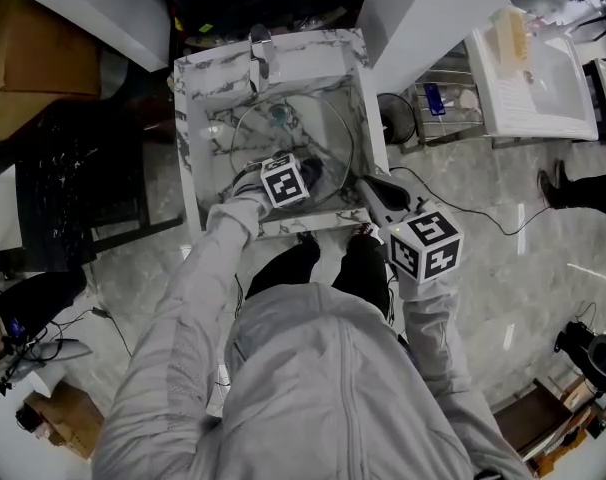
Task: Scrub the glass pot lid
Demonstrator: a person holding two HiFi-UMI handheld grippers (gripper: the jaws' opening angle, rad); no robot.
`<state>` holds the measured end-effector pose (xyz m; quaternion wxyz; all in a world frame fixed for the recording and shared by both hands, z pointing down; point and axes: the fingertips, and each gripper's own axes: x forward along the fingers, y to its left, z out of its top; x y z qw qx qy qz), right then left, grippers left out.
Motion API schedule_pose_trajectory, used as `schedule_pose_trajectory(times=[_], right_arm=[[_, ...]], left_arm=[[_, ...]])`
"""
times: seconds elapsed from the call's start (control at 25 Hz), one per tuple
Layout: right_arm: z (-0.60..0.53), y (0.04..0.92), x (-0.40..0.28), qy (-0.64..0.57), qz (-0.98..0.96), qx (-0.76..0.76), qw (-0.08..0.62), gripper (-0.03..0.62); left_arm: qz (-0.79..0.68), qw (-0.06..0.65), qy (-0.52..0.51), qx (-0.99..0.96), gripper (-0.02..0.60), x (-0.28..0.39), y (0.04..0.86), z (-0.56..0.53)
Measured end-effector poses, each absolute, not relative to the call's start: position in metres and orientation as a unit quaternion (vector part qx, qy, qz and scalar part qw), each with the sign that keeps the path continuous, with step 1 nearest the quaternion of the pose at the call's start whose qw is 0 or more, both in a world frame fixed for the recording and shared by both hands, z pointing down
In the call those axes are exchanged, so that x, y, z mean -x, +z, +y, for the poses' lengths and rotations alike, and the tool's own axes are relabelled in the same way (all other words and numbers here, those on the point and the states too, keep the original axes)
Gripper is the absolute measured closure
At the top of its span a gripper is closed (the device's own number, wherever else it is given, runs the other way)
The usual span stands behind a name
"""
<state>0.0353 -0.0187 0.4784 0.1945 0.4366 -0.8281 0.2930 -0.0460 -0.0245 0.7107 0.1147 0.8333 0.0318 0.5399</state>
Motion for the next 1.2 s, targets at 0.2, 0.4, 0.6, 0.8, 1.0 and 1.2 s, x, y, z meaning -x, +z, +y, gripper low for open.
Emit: schedule_pose_trajectory(times=[0.2,0.4,0.6,0.8,1.0,1.2], right_arm=[[-0.018,0.478,-0.039,0.292,-0.826,-0.443,0.19,0.565],[-0.02,0.478,-0.04,0.292,-0.825,-0.444,0.192,0.565],[-0.027,0.478,-0.035,0.293,-0.827,-0.44,0.192,0.565],[-0.04,0.477,-0.027,0.292,-0.83,-0.434,0.195,0.565],[-0.051,0.473,-0.02,0.289,-0.832,-0.43,0.197,0.565],[-0.061,0.477,-0.016,0.29,-0.833,-0.426,0.2,0.565]], left_arm=[[0.055,0.143,0.52,-0.841,0.509,0.039,0.707,-0.012],[0.063,0.147,0.506,-0.847,0.511,0.035,0.695,-0.014],[0.119,0.168,0.481,-0.852,0.51,0.029,0.688,0.007],[0.103,0.151,0.463,-0.867,0.509,0.034,0.675,-0.009],[-0.061,0.119,0.466,-0.874,0.509,0.072,0.668,-0.093],[-0.21,0.08,0.487,-0.844,0.509,0.123,0.662,-0.175]])
